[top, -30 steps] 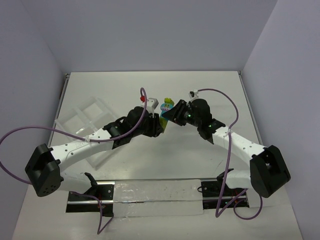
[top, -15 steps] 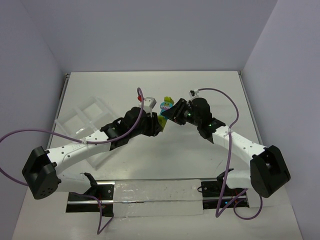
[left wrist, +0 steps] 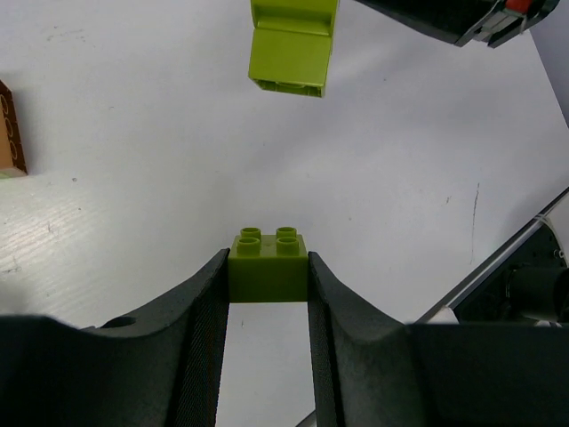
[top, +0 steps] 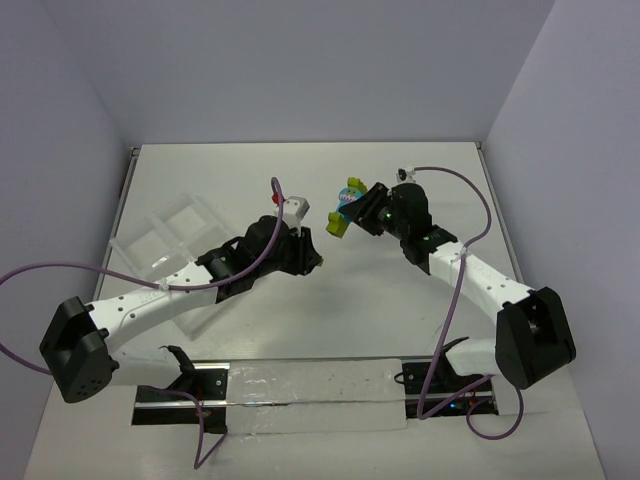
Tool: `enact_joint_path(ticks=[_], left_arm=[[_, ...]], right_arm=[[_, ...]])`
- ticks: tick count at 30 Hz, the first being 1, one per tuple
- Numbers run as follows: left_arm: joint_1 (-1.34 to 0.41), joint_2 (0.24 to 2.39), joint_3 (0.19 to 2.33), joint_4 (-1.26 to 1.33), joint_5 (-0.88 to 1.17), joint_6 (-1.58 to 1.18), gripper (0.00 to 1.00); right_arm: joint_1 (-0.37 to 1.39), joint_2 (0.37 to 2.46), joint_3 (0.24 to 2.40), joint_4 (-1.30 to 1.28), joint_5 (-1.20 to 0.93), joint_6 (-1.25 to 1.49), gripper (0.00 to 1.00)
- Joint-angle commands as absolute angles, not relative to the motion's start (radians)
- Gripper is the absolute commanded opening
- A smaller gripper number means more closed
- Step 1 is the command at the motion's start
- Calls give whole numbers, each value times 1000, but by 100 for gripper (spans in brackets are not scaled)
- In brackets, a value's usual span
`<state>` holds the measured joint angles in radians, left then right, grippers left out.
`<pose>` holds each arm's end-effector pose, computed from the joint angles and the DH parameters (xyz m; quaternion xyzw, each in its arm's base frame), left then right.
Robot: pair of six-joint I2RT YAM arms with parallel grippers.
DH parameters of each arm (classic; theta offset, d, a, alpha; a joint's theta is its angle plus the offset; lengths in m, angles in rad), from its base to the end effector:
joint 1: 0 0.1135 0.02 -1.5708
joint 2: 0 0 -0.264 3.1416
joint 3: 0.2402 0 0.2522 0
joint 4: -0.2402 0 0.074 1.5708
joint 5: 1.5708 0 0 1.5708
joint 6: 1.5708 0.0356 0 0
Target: Sort the legos into containers by color
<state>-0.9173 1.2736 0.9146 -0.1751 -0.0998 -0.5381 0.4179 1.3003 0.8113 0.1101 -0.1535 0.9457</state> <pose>0.1775 -0.2259 0.2803 0.1392 0.8567 -0.2968 0.3983 0.2677 0.1248 0.2654 0.1737 0.8078 0.4020 0.3945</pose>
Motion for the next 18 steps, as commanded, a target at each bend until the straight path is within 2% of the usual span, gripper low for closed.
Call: enact_joint_path(ticks=[1,7,12,18], left_arm=[[-920,1248,923,-191,-102,-517,0],[-883,1181,932,-268,-156,-501,0],[-753,1146,957,-373,-185,-535,0],[-660,1149,1008,-523,-366,-645,0]], right_arm=[[413,1301,880,112,-113,907,0],[408,1308,847,59,-60,840,0],[411,1343,821,17,-71,794,1],[411,1355,767,31,-72,782,2]])
